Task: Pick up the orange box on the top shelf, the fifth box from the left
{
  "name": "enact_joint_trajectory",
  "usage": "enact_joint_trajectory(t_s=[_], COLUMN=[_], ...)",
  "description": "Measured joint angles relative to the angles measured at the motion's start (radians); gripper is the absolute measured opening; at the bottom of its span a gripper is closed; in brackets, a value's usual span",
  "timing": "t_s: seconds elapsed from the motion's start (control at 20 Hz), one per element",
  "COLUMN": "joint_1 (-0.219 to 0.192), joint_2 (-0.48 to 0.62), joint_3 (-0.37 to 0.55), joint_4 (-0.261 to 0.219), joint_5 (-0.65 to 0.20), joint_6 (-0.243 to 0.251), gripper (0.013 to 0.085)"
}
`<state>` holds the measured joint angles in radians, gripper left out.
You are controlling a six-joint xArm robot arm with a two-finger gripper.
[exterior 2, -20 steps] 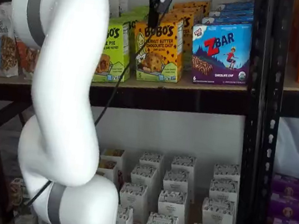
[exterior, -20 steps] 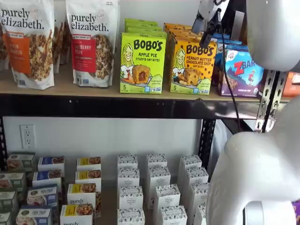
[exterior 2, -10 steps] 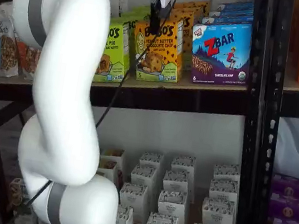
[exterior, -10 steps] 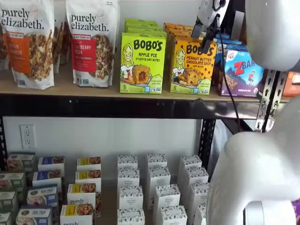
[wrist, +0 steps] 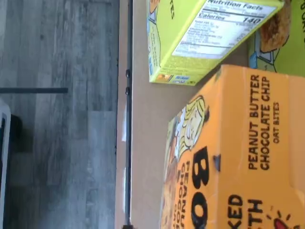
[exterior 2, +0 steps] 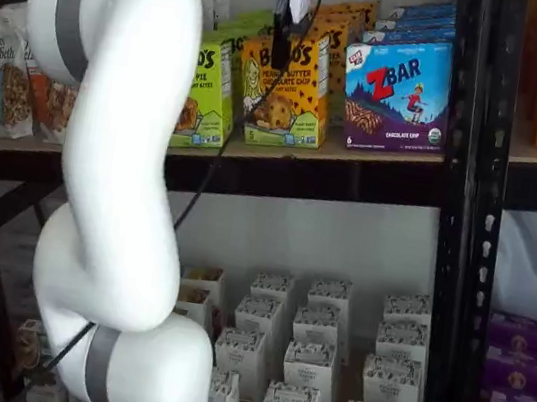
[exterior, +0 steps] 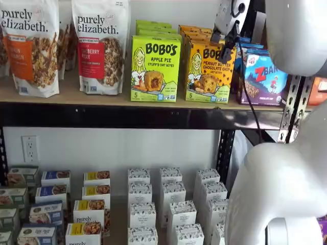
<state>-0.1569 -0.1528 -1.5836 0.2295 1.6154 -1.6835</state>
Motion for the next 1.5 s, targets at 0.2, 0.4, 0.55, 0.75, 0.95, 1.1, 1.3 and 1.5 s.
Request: enact_joint_trajectory(t_s=[0.2,0.4,0.55,0.75,0.95,1.1,1.3,1.5], joint_1=[-0.005,-0.010,-0.009,-0.010,-0.013,-0.014,-0.014,-0.018], joint_2=[0.003,0.010,0.015,0.013,0.011,0.007,0.001,-0.003], joint_3=[0.010,0.008,0.006,0.013,0.020,0.028,0.040,0.050], joint_4=[-0.010,-0.019,-0.027,-0.029,-0.026,-0.026,-0.033,-0.029], joint_5=[-0.014,-0.015,-0.011,-0.021,-0.030,-0.040,-0.053,-0.062], joint_6=[-0.009,-0.016,-0.018,-0.020,-0.023,-0.026,-0.028,-0.032], gripper=[0.0850,0.0850,0.0850,0.0850,0.0850,0.0850,0.0850,0.0810])
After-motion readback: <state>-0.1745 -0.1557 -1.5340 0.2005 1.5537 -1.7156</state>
